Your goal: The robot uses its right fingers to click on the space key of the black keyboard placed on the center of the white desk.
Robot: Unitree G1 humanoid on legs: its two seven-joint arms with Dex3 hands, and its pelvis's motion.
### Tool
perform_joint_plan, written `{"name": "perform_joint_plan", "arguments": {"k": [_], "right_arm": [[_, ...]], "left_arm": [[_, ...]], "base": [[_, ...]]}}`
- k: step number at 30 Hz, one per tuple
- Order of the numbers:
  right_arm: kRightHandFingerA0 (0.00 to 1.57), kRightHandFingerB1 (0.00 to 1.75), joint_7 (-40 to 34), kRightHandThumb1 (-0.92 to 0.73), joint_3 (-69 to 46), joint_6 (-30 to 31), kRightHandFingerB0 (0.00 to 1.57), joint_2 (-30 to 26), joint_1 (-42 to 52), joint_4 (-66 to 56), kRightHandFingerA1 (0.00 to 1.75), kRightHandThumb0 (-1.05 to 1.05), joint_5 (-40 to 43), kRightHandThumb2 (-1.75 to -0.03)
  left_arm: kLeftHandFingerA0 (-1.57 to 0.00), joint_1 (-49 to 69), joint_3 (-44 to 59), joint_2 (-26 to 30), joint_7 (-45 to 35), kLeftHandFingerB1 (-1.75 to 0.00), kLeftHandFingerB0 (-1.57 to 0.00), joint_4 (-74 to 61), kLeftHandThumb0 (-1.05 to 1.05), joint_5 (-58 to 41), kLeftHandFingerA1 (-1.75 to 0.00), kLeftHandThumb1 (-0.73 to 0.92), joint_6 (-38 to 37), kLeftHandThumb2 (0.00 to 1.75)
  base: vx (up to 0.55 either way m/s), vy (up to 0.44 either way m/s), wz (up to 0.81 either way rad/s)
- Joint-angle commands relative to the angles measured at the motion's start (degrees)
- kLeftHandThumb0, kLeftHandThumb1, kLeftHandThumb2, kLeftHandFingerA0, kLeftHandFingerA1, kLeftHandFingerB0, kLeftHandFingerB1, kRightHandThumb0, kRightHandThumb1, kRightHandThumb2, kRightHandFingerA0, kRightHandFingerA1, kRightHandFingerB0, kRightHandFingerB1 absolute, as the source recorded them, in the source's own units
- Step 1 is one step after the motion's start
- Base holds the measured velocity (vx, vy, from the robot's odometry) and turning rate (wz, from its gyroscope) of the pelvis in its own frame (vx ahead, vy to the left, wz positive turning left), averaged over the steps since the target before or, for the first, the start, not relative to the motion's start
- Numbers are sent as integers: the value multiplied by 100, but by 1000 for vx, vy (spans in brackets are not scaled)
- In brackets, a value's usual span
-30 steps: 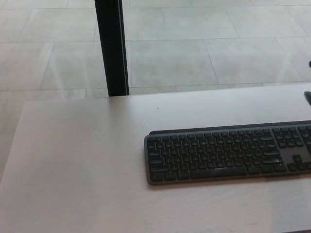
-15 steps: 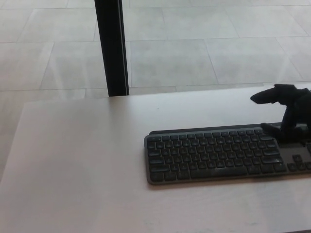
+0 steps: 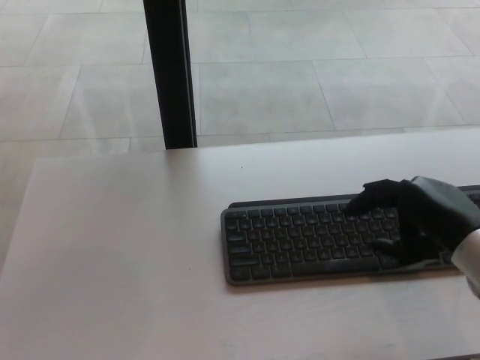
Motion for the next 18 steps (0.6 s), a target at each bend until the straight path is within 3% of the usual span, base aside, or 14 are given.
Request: {"name": "perform_joint_plan", "arguments": {"k": [1, 3, 8, 9, 10, 11, 13, 14, 16, 17, 18], "right_arm": [[85, 51, -491, -54, 1167, -1530, 73, -695, -478, 251, 164, -21, -2459, -74], [85, 51, -504, -54, 1257, -1534, 73, -644, -471, 321, 165, -21, -2462, -71], [86, 52, -681, -62, 1542, -1471, 74, -594, -584, 427, 165, -28, -2755, -63], [85, 53, -780, -63, 1629, -1452, 75, -576, -606, 429, 162, -33, -2866, -64], [85, 53, -802, -63, 1646, -1451, 75, -577, -612, 437, 162, -33, -2877, -64], [89, 51, -847, -66, 1677, -1455, 76, -570, -621, 458, 161, -34, -2900, -60], [86, 53, -1055, -63, 1790, -1461, 77, -523, -648, 526, 167, -34, -3032, -61], [86, 53, -1200, -62, 1861, -1476, 77, -486, -673, 595, 168, -32, -3102, -61], [86, 54, -1203, -63, 1883, -1498, 77, -452, -688, 651, 169, -32, -3059, -61], [84, 52, -1042, -65, 1908, -1409, 75, -452, -706, 616, 169, -31, -3051, -61], [85, 52, -1009, -65, 1895, -1411, 74, -434, -710, 630, 165, -32, -3005, -63]], "left_arm": [[-93, 30, -46, 137, 21, -61, -76, 25, -40, -89, -106, 51, -146, 55], [-83, 28, -88, 151, 58, -59, -76, 33, -40, -42, -88, 50, -124, 55], [-84, 3, -115, 168, 87, -58, -77, 42, -42, -15, -88, 49, -101, 55], [-82, -3, -96, 165, 92, -71, -71, 39, -42, -36, -88, 38, -107, 84], [-82, -6, -95, 165, 92, -71, -71, 38, -42, -38, -88, 38, -108, 84], [-84, -5, -81, 165, 46, -60, -75, 35, -41, -59, -97, 52, -110, 55], [-82, 8, -100, 166, -19, -60, -77, 30, -41, -48, -91, 50, -117, 55], [-81, 0, -86, 166, -7, -71, -72, 29, -43, -67, -89, 39, -103, 85], [-82, -20, -54, 166, -6, -71, -71, 33, -42, -104, -91, 39, -100, 85], [-83, -34, -55, 165, 25, -61, -78, 22, -41, -104, -92, 51, -90, 54], [-81, -22, -87, 165, 33, -71, -71, 15, -41, -69, -90, 39, -114, 85]], "base": [[0, 0, 0], [0, 0, 0], [0, 0, 0], [0, 0, 0], [0, 0, 0], [0, 0, 0], [0, 0, 0], [0, 0, 0], [0, 0, 0], [0, 0, 0], [0, 0, 0]]}}
